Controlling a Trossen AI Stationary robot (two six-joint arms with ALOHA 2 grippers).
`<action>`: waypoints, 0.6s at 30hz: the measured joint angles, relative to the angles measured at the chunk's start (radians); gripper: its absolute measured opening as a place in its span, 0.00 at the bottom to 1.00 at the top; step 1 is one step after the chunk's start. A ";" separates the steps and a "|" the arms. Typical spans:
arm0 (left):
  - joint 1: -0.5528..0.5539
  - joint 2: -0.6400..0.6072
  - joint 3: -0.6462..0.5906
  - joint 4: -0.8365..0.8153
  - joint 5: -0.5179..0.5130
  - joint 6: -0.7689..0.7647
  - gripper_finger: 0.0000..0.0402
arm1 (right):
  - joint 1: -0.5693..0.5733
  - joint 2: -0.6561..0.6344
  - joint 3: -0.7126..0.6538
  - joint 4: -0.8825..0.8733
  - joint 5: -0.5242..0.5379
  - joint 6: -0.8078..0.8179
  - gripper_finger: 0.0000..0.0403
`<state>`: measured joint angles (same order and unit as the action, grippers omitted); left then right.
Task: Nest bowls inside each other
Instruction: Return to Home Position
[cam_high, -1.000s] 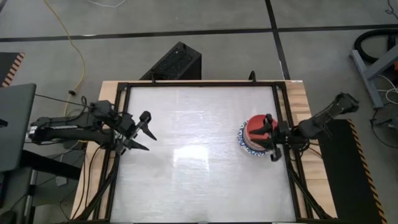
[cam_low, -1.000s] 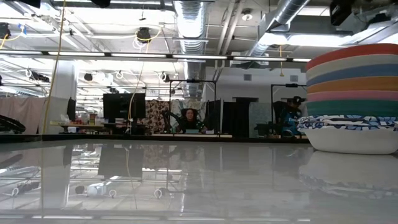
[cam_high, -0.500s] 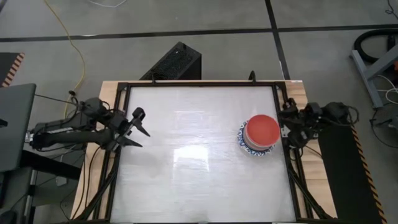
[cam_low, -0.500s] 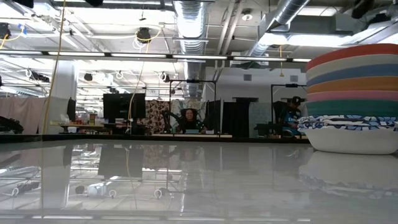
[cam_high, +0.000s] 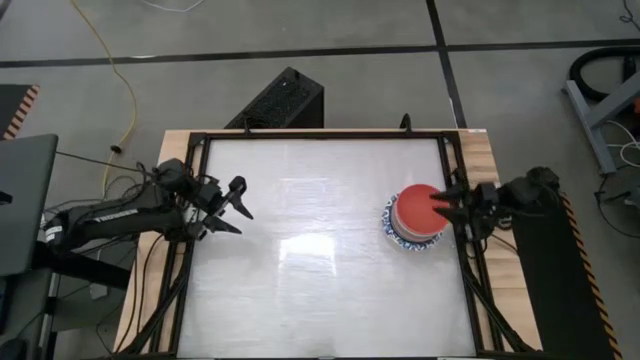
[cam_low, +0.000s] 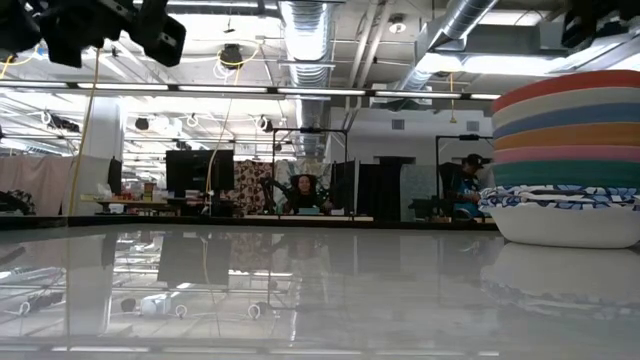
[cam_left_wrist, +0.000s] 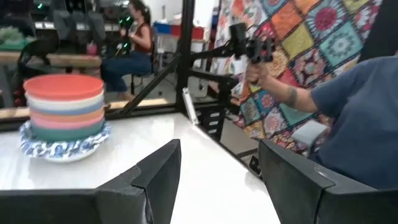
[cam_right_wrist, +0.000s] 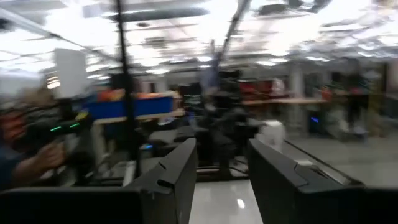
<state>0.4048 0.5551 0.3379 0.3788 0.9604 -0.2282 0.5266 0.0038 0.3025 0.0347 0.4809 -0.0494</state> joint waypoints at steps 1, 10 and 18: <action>0.009 0.002 -0.010 0.030 0.018 -0.010 0.51 | 0.000 0.000 -0.007 0.005 -0.030 -0.004 0.40; 0.022 0.005 -0.047 0.075 0.106 -0.004 0.51 | 0.000 0.000 -0.051 0.010 -0.241 -0.023 0.40; 0.031 0.012 -0.047 -0.015 0.145 0.132 0.51 | -0.022 0.001 -0.069 -0.042 -0.123 0.000 0.40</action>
<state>0.4356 0.5673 0.2909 0.3642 1.1055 -0.0958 0.5050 0.0046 0.2333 -0.0073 0.3578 -0.0497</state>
